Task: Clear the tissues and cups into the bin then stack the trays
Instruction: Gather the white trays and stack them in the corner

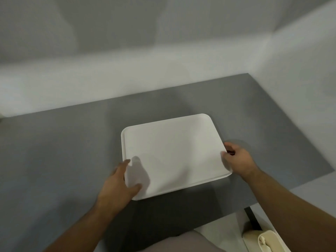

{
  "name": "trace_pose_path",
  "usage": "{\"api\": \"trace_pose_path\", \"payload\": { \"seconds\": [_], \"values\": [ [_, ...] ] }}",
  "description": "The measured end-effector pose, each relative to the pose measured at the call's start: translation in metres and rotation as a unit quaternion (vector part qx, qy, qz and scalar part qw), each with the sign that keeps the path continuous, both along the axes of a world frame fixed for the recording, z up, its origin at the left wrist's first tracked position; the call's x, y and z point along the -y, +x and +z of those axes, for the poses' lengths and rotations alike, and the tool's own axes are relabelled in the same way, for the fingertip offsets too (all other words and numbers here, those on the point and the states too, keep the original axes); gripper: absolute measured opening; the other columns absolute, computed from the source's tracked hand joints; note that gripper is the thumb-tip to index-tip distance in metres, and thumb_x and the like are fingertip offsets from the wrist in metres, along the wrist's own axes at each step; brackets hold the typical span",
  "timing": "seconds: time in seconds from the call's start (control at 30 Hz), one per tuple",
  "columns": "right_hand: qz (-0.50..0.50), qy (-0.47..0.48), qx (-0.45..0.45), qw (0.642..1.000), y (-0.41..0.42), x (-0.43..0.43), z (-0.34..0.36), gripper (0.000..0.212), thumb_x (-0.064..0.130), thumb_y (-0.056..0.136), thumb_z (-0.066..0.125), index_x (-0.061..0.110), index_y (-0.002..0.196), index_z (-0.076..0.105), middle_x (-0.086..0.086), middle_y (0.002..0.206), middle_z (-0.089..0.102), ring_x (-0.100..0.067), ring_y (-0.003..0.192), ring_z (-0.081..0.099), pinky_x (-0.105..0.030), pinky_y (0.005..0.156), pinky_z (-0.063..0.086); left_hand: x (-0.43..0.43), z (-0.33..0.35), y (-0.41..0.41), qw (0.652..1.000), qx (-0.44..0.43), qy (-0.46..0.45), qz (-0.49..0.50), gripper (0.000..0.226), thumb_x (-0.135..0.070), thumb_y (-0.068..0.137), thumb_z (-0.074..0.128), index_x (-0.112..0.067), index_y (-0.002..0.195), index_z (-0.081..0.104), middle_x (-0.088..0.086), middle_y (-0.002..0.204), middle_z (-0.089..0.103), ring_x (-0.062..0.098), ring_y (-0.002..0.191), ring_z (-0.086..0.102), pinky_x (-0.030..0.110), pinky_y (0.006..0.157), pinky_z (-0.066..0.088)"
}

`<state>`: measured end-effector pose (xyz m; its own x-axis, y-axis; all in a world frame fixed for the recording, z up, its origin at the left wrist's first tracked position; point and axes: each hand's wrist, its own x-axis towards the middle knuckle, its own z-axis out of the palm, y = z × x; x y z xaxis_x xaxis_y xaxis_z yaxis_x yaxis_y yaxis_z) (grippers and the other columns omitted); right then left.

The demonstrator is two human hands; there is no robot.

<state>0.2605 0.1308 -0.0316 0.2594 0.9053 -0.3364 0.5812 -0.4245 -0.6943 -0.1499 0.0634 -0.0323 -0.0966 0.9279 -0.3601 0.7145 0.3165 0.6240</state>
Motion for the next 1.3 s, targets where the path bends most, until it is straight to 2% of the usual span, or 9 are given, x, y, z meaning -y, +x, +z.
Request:
{"api": "trace_pose_path", "payload": {
  "seconds": [0.1, 0.2, 0.3, 0.47, 0.6, 0.67, 0.73, 1.07, 1.3],
  "values": [
    [0.048, 0.062, 0.064, 0.995, -0.006, 0.024, 0.005, 0.045, 0.04, 0.089, 0.073, 0.031, 0.131, 0.06, 0.011, 0.123, 0.064, -0.007, 0.104, 0.061, -0.033, 0.098, 0.05, 0.015, 0.0, -0.001, 0.996, -0.028, -0.012, -0.084, 0.117, -0.062, 0.056, 0.085, -0.046, 0.151, 0.019, -0.009, 0.165, 0.013, 0.026, 0.137, 0.045, 0.049, 0.107, 0.049],
    [0.13, 0.106, 0.172, 0.971, -0.027, 0.056, 0.005, 0.06, 0.068, 0.085, 0.065, 0.043, 0.138, 0.051, 0.015, 0.146, 0.047, -0.008, 0.128, 0.046, -0.034, 0.105, 0.045, 0.024, -0.005, -0.001, 0.991, -0.056, -0.014, -0.117, 0.128, -0.069, 0.053, 0.083, -0.053, 0.153, 0.004, -0.023, 0.161, -0.029, 0.025, 0.145, 0.036, 0.046, 0.11, 0.045],
    [0.189, 0.084, 0.241, 0.948, -0.05, 0.077, -0.001, 0.067, 0.078, 0.085, 0.051, 0.048, 0.144, 0.041, 0.016, 0.159, 0.028, -0.014, 0.144, 0.032, -0.044, 0.113, 0.041, 0.025, -0.011, -0.001, 0.986, -0.068, 0.009, -0.154, 0.12, -0.061, 0.067, 0.081, -0.051, 0.155, 0.0, -0.025, 0.156, -0.041, 0.023, 0.147, 0.033, 0.041, 0.113, 0.042],
    [0.218, 0.052, 0.255, 0.941, -0.064, 0.082, -0.003, 0.073, 0.08, 0.083, 0.048, 0.049, 0.147, 0.035, 0.018, 0.158, 0.031, -0.011, 0.145, 0.027, -0.049, 0.12, 0.027, 0.02, -0.01, 0.003, 0.973, -0.088, 0.098, -0.189, 0.08, -0.041, 0.082, 0.074, -0.036, 0.153, 0.037, -0.014, 0.168, -0.007, 0.026, 0.147, 0.038, 0.045, 0.112, 0.044],
    [0.258, 0.03, 0.292, 0.921, -0.068, 0.093, -0.008, 0.066, 0.071, 0.085, 0.051, 0.048, 0.144, 0.035, 0.014, 0.159, 0.031, -0.014, 0.147, 0.025, -0.055, 0.123, 0.012, 0.019, -0.004, 0.008, 0.971, -0.103, 0.114, -0.183, 0.074, -0.025, 0.064, 0.087, -0.024, 0.134, 0.064, -0.006, 0.164, 0.03, 0.03, 0.134, 0.055, 0.049, 0.096, 0.057],
    [0.229, 0.051, 0.304, 0.923, -0.068, 0.095, -0.011, 0.055, 0.062, 0.089, 0.053, 0.047, 0.14, 0.042, 0.015, 0.155, 0.038, -0.013, 0.144, 0.03, -0.048, 0.123, 0.014, 0.017, -0.006, 0.01, 0.971, -0.102, 0.11, -0.188, 0.074, -0.018, 0.047, 0.094, -0.018, 0.118, 0.074, 0.0, 0.151, 0.052, 0.032, 0.115, 0.069, 0.048, 0.078, 0.063],
    [0.199, 0.07, 0.297, 0.931, -0.063, 0.092, -0.014, 0.047, 0.055, 0.091, 0.058, 0.044, 0.136, 0.049, 0.014, 0.151, 0.044, -0.013, 0.14, 0.037, -0.042, 0.12, 0.02, 0.013, -0.009, 0.014, 0.968, -0.101, 0.114, -0.198, 0.072, -0.016, 0.037, 0.097, -0.016, 0.107, 0.078, 0.004, 0.14, 0.063, 0.034, 0.102, 0.074, 0.048, 0.067, 0.064],
    [0.123, 0.135, 0.288, 0.94, 0.023, 0.034, -0.025, 0.034, 0.027, 0.086, 0.077, 0.021, 0.119, 0.07, -0.003, 0.131, 0.064, -0.027, 0.121, 0.059, -0.044, 0.104, 0.05, -0.054, -0.001, 0.106, 0.964, -0.113, 0.121, -0.21, 0.064, -0.026, 0.06, 0.09, -0.021, 0.121, 0.072, -0.004, 0.15, 0.053, 0.03, 0.122, 0.064, 0.048, 0.084, 0.062],
    [0.066, 0.101, 0.277, 0.953, 0.1, -0.035, -0.021, 0.033, 0.021, 0.093, 0.063, 0.02, 0.126, 0.067, 0.002, 0.137, 0.059, -0.022, 0.117, 0.061, -0.035, 0.099, 0.051, -0.123, 0.0, 0.198, 0.954, -0.137, 0.122, -0.237, 0.063, -0.03, 0.067, 0.085, -0.017, 0.126, 0.068, 0.004, 0.154, 0.049, 0.034, 0.123, 0.063, 0.045, 0.097, 0.055]
  ]
}}
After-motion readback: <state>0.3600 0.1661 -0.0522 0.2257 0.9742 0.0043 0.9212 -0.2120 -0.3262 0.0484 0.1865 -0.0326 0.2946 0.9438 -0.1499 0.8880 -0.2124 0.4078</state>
